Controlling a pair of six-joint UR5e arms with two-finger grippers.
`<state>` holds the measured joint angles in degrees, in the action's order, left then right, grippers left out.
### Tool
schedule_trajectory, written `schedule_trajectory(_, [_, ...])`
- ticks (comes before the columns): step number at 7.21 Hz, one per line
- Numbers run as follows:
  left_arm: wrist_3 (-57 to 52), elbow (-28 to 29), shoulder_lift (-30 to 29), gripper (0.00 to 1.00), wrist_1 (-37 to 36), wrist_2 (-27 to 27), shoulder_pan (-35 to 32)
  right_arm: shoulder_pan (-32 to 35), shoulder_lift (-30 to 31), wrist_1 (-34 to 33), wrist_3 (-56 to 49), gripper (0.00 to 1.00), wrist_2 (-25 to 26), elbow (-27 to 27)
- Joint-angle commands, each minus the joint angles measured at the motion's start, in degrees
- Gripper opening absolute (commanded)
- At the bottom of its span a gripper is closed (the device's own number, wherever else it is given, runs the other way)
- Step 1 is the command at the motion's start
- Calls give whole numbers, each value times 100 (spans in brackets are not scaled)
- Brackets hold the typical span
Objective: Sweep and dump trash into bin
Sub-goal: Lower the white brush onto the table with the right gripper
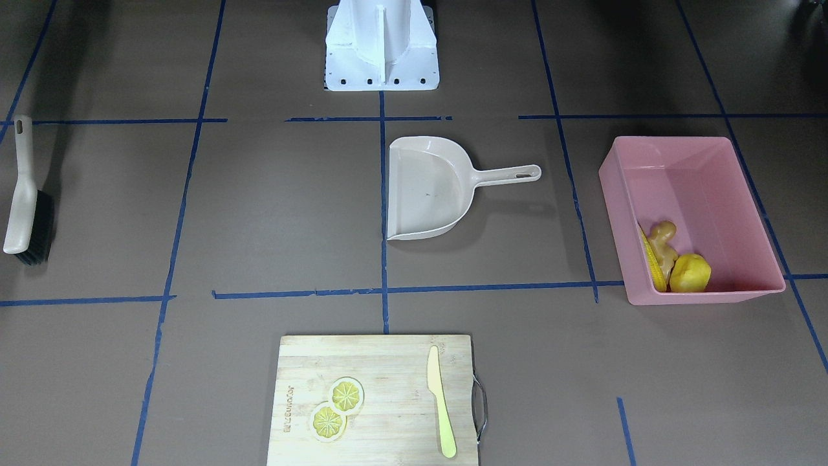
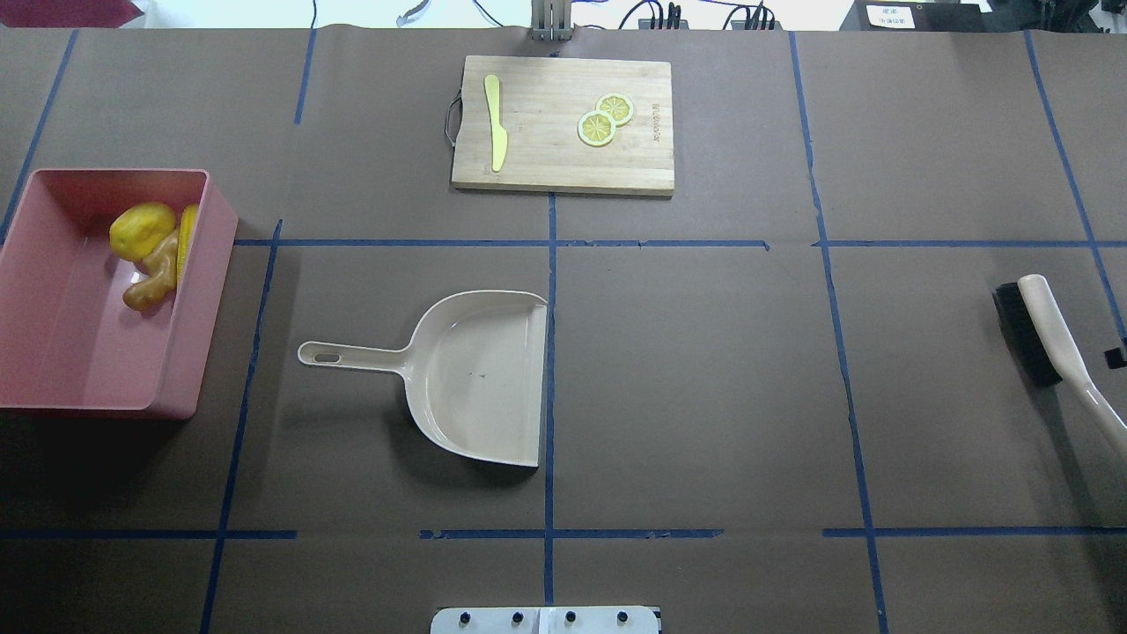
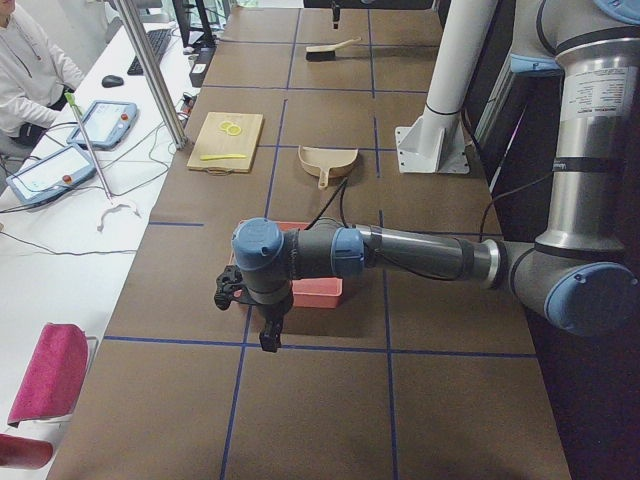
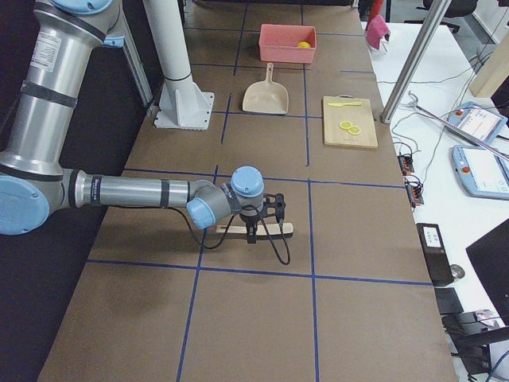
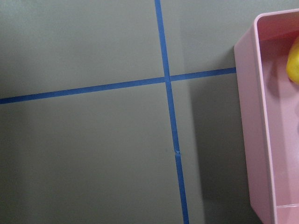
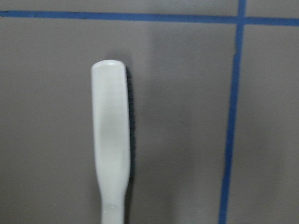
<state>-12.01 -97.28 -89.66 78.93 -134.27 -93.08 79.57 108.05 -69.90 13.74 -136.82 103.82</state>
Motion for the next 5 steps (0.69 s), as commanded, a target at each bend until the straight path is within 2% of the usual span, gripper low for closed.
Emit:
schedule_trajectory(1, [23,16,19,100,8,-12,0,1371,-326,-2018,-2131,100,-108,42])
schedule_trajectory(2, [32,7,37,100,-1,-3,0,1551,-346,-2211,-2121,100,327,112])
schedule_trajectory(5, [15,-2,115,100,-1,15,0,1421,-408,-1923,-1585,100,445,95])
